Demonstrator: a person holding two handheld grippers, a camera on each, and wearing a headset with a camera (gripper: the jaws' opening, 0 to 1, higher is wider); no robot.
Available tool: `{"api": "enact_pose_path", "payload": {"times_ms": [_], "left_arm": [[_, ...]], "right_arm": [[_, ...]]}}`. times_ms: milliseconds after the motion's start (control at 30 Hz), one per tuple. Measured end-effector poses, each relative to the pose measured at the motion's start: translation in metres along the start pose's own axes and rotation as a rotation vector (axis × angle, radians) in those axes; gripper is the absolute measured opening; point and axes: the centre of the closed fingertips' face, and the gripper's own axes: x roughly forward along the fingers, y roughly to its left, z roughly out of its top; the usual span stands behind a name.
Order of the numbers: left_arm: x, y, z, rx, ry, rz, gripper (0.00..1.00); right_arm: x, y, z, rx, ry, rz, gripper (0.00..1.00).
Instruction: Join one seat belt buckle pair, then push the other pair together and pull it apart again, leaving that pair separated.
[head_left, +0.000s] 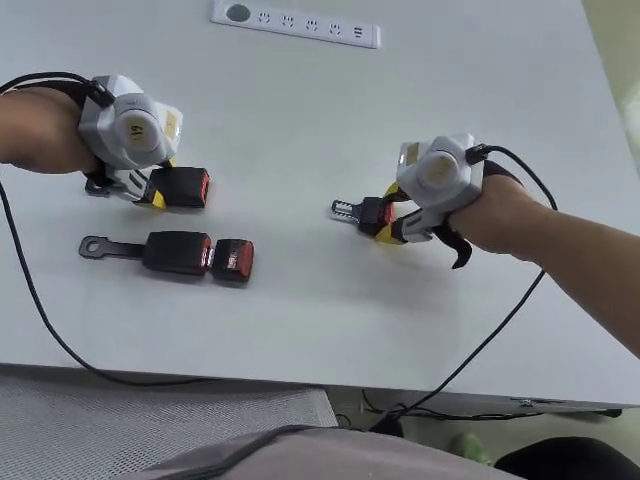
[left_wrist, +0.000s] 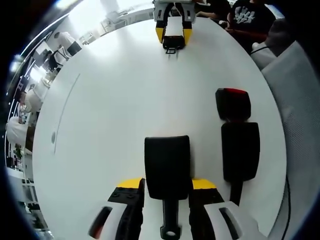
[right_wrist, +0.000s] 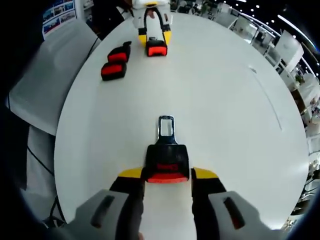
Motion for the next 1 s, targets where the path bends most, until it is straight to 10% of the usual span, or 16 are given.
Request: {"api": "enact_pose_path", "payload": {"times_ms": [267, 433, 1000], "left_arm": [[-0.009, -0.006, -0.008, -0.081, -0.033, 0.029, 0.45], [-0.036, -0.007, -0.023, -0.24, -0.116, 0.1, 0.47], [-0.104, -0.077, -0.057, -0.452, -0.218, 0.258, 0.84]], "right_arm": [[-0.007, 0.005, -0.001, 0.012, -0.006, -0.038, 0.53], [-0.02, 0.011, 0.006, 0.078, -0.075, -0.077, 0.63], [-0.05, 0.058, 0.033, 0.217, -0.236, -0.173, 0.91]]}}
